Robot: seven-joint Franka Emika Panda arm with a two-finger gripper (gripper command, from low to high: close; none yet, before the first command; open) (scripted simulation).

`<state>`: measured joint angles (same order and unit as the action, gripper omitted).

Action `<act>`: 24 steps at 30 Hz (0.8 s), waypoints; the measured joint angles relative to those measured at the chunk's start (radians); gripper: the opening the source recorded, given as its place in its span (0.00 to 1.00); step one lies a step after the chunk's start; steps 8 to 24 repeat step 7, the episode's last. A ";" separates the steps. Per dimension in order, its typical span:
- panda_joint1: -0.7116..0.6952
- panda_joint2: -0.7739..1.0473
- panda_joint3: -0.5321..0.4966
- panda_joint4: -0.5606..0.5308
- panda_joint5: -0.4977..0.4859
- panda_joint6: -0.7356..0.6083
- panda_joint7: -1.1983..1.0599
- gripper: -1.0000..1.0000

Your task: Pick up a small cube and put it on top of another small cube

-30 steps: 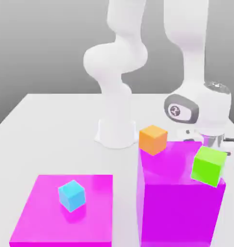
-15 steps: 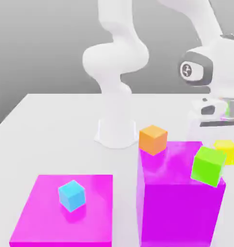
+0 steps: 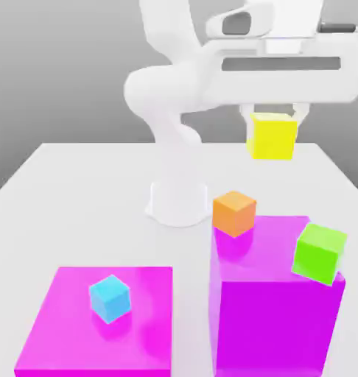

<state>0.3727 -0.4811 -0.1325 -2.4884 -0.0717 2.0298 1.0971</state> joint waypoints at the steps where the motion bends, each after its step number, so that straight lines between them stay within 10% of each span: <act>1: -0.004 0.009 -0.004 -0.026 0.003 0.025 0.002 0.00; 3: -0.007 0.037 -0.011 -0.078 0.005 0.098 0.002 0.00; 4: -0.008 0.052 -0.012 -0.103 0.005 0.137 0.001 1.00; 24: -0.008 0.052 -0.012 -0.103 0.005 0.137 0.001 1.00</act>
